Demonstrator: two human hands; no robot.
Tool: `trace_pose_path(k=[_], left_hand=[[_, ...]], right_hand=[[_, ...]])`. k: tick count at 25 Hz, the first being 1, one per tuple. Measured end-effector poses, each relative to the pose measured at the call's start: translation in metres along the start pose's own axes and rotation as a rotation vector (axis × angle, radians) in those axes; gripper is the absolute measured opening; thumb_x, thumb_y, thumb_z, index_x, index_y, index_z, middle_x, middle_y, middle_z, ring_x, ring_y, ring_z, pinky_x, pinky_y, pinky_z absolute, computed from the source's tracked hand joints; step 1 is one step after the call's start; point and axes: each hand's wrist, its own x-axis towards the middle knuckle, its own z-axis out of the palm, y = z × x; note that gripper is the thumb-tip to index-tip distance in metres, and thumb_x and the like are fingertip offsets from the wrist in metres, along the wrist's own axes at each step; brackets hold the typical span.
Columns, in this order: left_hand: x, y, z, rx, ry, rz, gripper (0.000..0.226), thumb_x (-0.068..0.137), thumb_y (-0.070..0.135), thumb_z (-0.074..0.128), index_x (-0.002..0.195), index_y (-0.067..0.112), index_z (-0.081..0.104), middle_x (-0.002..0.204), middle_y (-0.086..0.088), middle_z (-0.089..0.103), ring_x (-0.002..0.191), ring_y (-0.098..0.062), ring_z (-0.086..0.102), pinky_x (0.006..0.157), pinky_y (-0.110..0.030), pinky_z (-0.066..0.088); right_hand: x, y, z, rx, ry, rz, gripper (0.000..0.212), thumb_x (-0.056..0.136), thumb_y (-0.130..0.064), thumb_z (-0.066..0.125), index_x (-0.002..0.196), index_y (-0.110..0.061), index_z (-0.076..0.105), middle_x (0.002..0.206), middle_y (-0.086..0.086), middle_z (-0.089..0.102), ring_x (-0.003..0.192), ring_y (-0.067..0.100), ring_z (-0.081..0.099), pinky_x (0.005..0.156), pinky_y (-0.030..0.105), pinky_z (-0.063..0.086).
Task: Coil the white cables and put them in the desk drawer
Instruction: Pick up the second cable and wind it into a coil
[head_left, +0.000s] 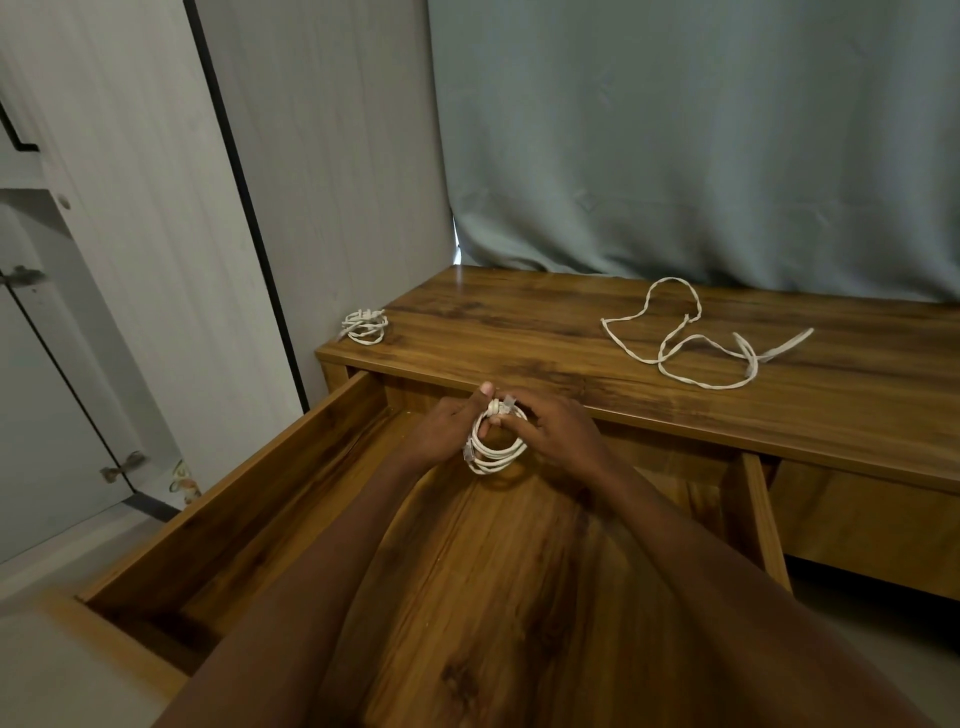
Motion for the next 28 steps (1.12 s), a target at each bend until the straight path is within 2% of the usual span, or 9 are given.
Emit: trace_pose_path(k=[3, 5, 7, 9, 13, 19, 22, 25, 28], left_hand=[[-0.004, 0.004, 0.006, 0.003, -0.083, 0.068, 0.048, 0.103, 0.05, 0.038, 0.087, 0.018, 0.071, 0.081, 0.002, 0.072, 0.07, -0.001, 0.065, 0.066, -0.016, 0.047], [-0.002, 0.001, 0.011, -0.012, -0.143, 0.152, 0.034, 0.103, 0.04, 0.047, 0.107, 0.014, 0.068, 0.096, 0.0, 0.072, 0.082, -0.004, 0.067, 0.071, -0.02, 0.049], [0.002, -0.006, 0.013, -0.005, -0.151, 0.174, 0.024, 0.1, 0.034, 0.055, 0.112, 0.014, 0.064, 0.095, 0.007, 0.069, 0.082, 0.002, 0.063, 0.069, -0.018, 0.047], [0.006, -0.014, 0.013, 0.06, -0.1, 0.162, 0.021, 0.098, 0.033, 0.06, 0.11, 0.015, 0.061, 0.091, 0.01, 0.065, 0.079, 0.0, 0.061, 0.066, -0.019, 0.045], [0.006, -0.017, 0.008, 0.21, 0.008, 0.172, 0.022, 0.097, 0.034, 0.061, 0.11, 0.016, 0.056, 0.09, 0.005, 0.067, 0.067, -0.001, 0.061, 0.056, -0.015, 0.047], [0.0, -0.015, 0.005, 0.43, 0.062, 0.343, 0.027, 0.1, 0.036, 0.054, 0.114, 0.013, 0.06, 0.087, 0.009, 0.064, 0.072, -0.002, 0.058, 0.06, -0.008, 0.04], [0.001, -0.018, 0.004, 0.484, 0.099, 0.419, 0.03, 0.101, 0.037, 0.051, 0.117, 0.013, 0.06, 0.093, 0.003, 0.07, 0.081, -0.015, 0.066, 0.065, -0.014, 0.043], [0.005, -0.019, 0.004, 0.501, 0.133, 0.475, 0.038, 0.1, 0.04, 0.052, 0.127, 0.014, 0.056, 0.106, -0.004, 0.073, 0.092, -0.023, 0.07, 0.077, -0.037, 0.053], [0.005, -0.012, 0.006, 0.476, 0.117, 0.509, 0.05, 0.095, 0.05, 0.052, 0.129, 0.015, 0.054, 0.108, -0.004, 0.072, 0.094, -0.022, 0.07, 0.077, -0.037, 0.054]], right_hand=[[0.001, 0.008, 0.002, 0.015, 0.005, 0.067, 0.035, 0.095, -0.045, 0.053, 0.108, -0.02, 0.074, 0.09, -0.002, 0.075, 0.073, 0.006, 0.058, 0.063, 0.03, 0.04], [0.002, 0.015, 0.001, 0.037, 0.001, 0.127, 0.039, 0.096, -0.048, 0.049, 0.104, -0.02, 0.075, 0.086, -0.002, 0.074, 0.073, 0.01, 0.063, 0.065, 0.034, 0.047], [0.003, 0.018, 0.0, 0.062, -0.016, 0.172, 0.032, 0.097, -0.046, 0.053, 0.1, -0.023, 0.074, 0.081, -0.004, 0.072, 0.071, 0.01, 0.063, 0.065, 0.035, 0.047], [0.003, 0.016, -0.001, 0.03, -0.051, 0.198, 0.028, 0.098, -0.047, 0.054, 0.101, -0.026, 0.072, 0.085, -0.005, 0.072, 0.076, 0.011, 0.063, 0.067, 0.035, 0.047], [-0.001, 0.01, 0.005, -0.338, -0.083, 0.099, 0.044, 0.1, -0.053, 0.037, 0.117, -0.021, 0.062, 0.113, 0.0, 0.068, 0.105, 0.02, 0.061, 0.081, 0.036, 0.046], [-0.002, 0.003, -0.002, -0.432, -0.087, 0.102, 0.047, 0.103, -0.052, 0.031, 0.107, -0.017, 0.062, 0.104, 0.002, 0.068, 0.098, 0.023, 0.062, 0.076, 0.038, 0.046], [0.001, -0.002, -0.004, -0.201, -0.158, 0.224, 0.047, 0.106, -0.05, 0.032, 0.1, -0.018, 0.065, 0.099, 0.001, 0.068, 0.094, 0.019, 0.061, 0.079, 0.037, 0.045], [0.006, -0.007, -0.008, 0.233, -0.164, 0.386, 0.048, 0.107, -0.045, 0.036, 0.085, -0.017, 0.068, 0.082, -0.002, 0.068, 0.075, 0.011, 0.061, 0.074, 0.033, 0.044], [0.007, 0.001, -0.002, 0.507, -0.132, 0.488, 0.051, 0.107, -0.042, 0.039, 0.076, -0.014, 0.067, 0.069, 0.001, 0.063, 0.066, 0.013, 0.056, 0.07, 0.032, 0.041]])
